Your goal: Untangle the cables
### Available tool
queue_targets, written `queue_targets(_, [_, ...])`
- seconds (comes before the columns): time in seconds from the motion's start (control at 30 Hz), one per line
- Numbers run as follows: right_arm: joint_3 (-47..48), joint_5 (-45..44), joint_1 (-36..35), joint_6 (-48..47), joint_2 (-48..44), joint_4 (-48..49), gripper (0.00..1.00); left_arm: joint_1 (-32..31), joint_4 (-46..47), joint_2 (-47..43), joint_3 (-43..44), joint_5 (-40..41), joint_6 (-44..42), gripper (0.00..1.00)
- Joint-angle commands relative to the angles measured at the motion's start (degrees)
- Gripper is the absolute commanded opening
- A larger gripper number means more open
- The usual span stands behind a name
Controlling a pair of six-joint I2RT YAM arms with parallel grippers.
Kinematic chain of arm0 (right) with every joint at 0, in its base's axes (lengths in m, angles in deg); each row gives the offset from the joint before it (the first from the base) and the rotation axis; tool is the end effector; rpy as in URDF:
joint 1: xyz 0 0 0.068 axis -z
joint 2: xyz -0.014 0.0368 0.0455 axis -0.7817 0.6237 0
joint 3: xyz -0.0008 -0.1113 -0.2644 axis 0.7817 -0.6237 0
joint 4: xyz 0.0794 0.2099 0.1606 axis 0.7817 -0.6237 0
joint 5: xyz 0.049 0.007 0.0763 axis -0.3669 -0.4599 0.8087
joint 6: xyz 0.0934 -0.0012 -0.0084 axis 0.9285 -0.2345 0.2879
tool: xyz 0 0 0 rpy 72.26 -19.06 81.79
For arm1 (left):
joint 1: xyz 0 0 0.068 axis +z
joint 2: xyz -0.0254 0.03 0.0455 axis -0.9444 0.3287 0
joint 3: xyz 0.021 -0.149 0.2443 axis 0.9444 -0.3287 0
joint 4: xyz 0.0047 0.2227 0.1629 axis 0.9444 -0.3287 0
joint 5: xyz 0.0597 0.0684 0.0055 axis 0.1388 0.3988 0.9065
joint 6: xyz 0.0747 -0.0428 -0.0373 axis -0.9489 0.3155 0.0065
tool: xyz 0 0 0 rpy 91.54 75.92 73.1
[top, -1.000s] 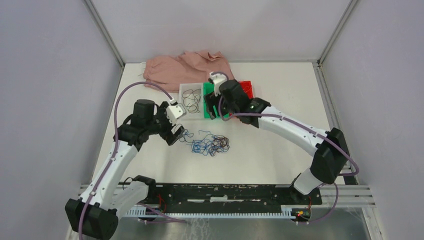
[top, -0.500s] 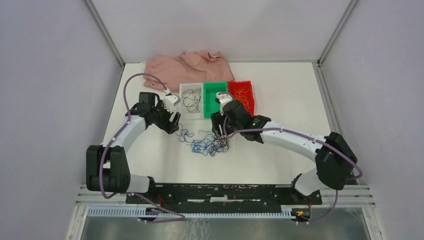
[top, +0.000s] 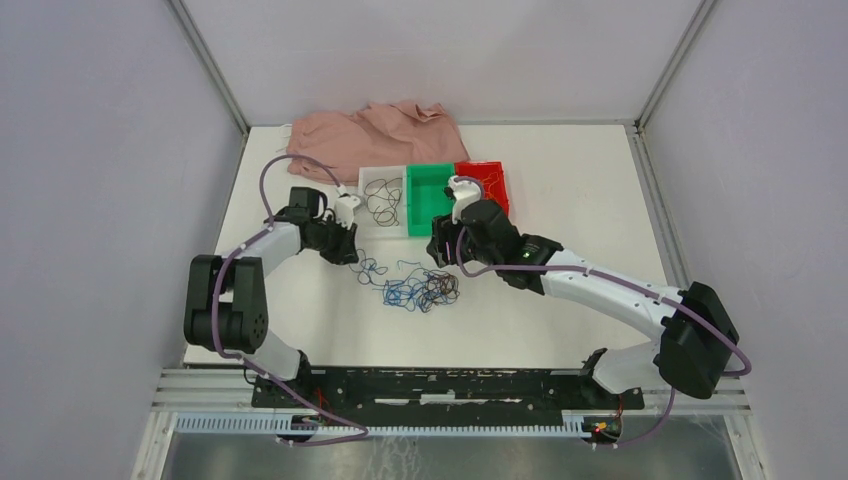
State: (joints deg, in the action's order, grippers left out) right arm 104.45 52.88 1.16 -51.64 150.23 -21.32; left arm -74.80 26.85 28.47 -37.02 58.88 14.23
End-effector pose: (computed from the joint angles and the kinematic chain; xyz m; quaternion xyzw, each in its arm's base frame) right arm 0.2415 0.2725 0.2639 -0.1504 0.8561 0.2560 0.4229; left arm 0.3166 -0.0648 0.1350 0.2915 0.8956 -0.2100 0.2626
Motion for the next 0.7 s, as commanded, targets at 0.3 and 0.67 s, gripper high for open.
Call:
queue_targets(0.3, [-0.3,13.7,-0.4,-1.8,0.3,19.0,0.78,-0.3,-17.4,-19.5,25.3,-12.6,7.1,0.03])
queue_targets(0.67, [10.4,20.8,-2.7,-4.2,6.7,22.8,0.84,-2.9,-23.4,-23.7,42.7,-14.9,11.6,0.03])
